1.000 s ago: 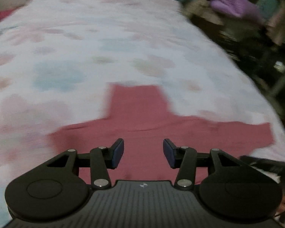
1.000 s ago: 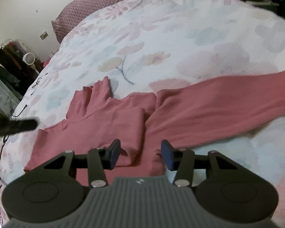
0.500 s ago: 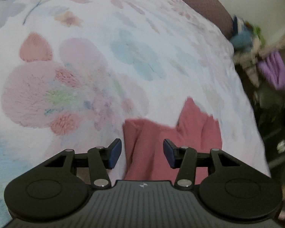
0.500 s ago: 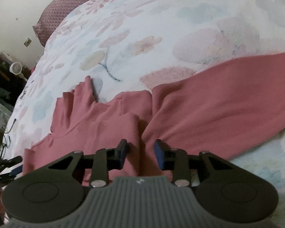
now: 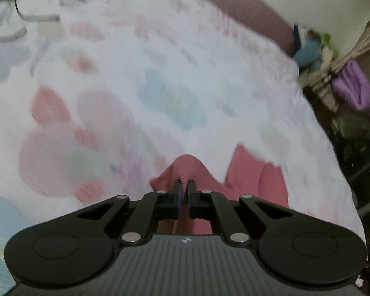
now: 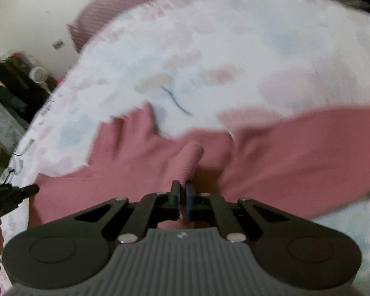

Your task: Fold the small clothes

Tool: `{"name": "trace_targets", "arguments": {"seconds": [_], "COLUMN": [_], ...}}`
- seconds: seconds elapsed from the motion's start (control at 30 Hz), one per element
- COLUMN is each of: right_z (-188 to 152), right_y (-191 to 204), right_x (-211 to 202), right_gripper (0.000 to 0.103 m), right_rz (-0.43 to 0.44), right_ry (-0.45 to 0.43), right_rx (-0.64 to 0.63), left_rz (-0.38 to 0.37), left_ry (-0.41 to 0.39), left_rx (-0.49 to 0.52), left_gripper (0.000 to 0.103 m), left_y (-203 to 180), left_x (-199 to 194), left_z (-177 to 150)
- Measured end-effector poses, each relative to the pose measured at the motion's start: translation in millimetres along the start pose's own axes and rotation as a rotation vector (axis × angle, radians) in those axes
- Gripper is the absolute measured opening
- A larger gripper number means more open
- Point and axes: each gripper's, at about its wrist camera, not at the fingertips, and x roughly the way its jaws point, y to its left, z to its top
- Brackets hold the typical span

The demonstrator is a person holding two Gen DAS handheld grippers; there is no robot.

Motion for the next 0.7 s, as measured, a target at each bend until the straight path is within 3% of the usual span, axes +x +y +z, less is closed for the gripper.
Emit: {"name": "trace_targets", "arguments": {"seconds": [0.1, 0.17, 0.23, 0.33, 0.43, 0.5, 0.6, 0.7], "right_z": [5, 4, 0, -5, -7, -7, -7, -10], "right_y": [7, 1, -7, -15, -15, -13, -15, -18], "right_x": [0, 10, 20, 28, 28, 29, 30, 24], "right_gripper": [0.0, 0.0, 0.0, 0.0, 0.0, 0.0, 0.008, 0.03], "right_rz": [-0.056, -0.09, -0.12, -0.13, -0.126, -0.125, -0.106, -0.067], "right_ry": [-0.008, 0.02, 0.048, 0.078, 0.064, 0.062, 0.078, 0.083], "right_rx": [-0.054, -0.032, -0.016, 0.001, -0.002, -0.004, 0.029, 0.069], "left_rz": [0.143, 0.251, 0.216, 0.185, 0.092, 0.049, 0.013, -0.012], "left_ry": [0.049, 0.08, 0.081, 0.074, 0.088, 0.113, 0.123, 0.145], "left_rx": [0.066, 0.091, 0.062, -0.006, -0.064, -0.089, -0.042, 0.066], "left_gripper": [0.008, 0.016, 0.03, 0.032, 0.044, 0.046, 0.048, 0.054], "left_y": [-8, -7, 2, 16, 22, 20, 11, 3], "left_x": [7, 14, 13, 1, -8, -11, -22, -30], "left_z": [-5, -11, -14, -12, -15, -21, -35, -47]}}
